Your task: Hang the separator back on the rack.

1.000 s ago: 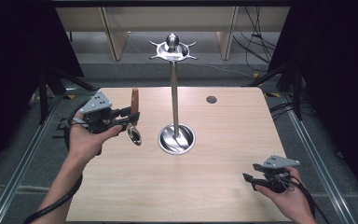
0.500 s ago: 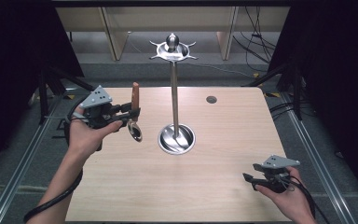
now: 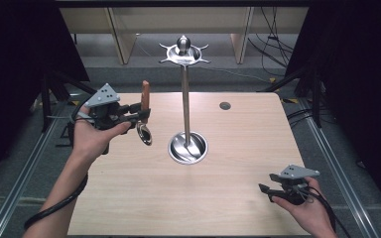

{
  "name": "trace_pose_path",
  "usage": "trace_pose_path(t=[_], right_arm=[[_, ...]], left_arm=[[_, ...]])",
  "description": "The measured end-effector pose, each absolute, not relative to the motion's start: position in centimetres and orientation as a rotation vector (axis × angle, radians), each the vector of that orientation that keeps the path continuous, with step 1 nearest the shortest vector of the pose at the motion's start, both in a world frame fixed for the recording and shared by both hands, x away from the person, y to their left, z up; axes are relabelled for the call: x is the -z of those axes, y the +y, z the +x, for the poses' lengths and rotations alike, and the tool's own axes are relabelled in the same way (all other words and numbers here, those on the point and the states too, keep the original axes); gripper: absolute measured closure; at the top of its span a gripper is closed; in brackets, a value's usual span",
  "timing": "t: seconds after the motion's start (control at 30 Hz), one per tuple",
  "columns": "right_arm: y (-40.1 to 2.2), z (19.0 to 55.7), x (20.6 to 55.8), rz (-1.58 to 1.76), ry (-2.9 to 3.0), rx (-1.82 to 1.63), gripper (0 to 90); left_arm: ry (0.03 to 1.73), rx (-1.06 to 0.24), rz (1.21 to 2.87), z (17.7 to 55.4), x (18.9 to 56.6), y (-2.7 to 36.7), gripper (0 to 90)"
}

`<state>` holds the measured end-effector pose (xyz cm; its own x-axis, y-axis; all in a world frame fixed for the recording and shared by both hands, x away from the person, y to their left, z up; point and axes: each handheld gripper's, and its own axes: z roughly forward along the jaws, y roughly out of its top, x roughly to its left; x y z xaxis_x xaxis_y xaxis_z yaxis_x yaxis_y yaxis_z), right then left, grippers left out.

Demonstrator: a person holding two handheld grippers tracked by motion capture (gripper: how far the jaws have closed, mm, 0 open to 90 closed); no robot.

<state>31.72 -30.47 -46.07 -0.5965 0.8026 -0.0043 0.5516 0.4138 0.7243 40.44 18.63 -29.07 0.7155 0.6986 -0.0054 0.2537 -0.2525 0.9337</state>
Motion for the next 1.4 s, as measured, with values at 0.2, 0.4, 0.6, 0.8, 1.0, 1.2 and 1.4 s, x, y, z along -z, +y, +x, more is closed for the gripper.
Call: trace_pose_path(t=[0.2, 0.4, 0.6, 0.8, 1.0, 1.2, 1.4], right_arm=[[-30.5, 31.8, 46.1, 1.152, 2.324, -0.986, 43.9], [-30.5, 31.8, 46.1, 1.154, 2.326, -0.988, 43.9], [-30.6, 31.8, 46.1, 1.146, 2.328, -0.982, 43.9], [-30.6, 31.8, 46.1, 1.146, 2.326, -0.983, 43.9], [-30.5, 31.8, 46.1, 1.147, 2.326, -0.984, 43.9], [-30.6, 31.8, 46.1, 1.146, 2.332, -0.982, 43.9], [-30.5, 31.8, 46.1, 1.147, 2.326, -0.983, 43.9]], left_arm=[[0.736, -0.504, 1.825, 40.9, 28.5, 18.4, 67.1], [0.717, -0.523, 1.829, 41.2, 27.8, 18.3, 67.1], [0.718, -0.522, 1.832, 41.4, 27.6, 18.1, 67.1], [0.712, -0.530, 1.829, 41.5, 27.3, 18.1, 67.1], [0.709, -0.531, 1.828, 41.5, 26.9, 17.9, 67.1], [0.706, -0.538, 1.825, 41.7, 26.4, 17.8, 67.1], [0.699, -0.539, 1.826, 41.8, 26.0, 17.6, 67.0]])
